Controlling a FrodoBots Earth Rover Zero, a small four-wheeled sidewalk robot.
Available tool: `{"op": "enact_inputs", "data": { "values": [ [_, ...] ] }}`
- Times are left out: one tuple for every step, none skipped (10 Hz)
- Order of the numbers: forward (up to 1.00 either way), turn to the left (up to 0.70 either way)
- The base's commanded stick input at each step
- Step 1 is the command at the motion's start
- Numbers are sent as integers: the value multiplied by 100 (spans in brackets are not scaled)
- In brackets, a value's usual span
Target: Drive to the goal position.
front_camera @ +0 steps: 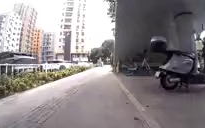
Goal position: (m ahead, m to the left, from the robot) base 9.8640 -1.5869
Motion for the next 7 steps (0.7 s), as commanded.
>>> {"op": "enact_inputs", "data": {
  "values": [
    [45,0],
    [45,0],
    [45,0],
    [45,0],
    [45,0],
    [45,0],
    [45,0]
  ]
}}
